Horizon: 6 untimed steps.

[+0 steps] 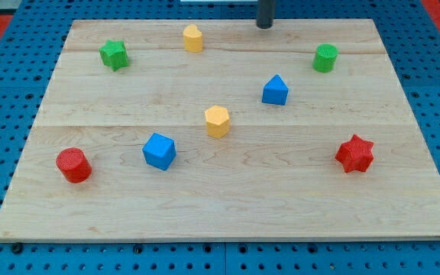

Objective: Slightly push yellow hexagon downwards

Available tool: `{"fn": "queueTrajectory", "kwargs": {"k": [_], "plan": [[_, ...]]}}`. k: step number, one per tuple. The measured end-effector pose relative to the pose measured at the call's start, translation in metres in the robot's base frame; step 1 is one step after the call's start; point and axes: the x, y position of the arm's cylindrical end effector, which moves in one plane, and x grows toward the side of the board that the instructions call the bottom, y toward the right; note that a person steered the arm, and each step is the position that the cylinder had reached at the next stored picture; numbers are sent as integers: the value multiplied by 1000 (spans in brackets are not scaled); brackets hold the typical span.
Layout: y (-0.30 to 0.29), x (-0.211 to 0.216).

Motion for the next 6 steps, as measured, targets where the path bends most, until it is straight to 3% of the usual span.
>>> {"fn": "queueTrajectory", "kwargs": {"k": [4,6], "plan": [[-50,143],[-55,186]]}}
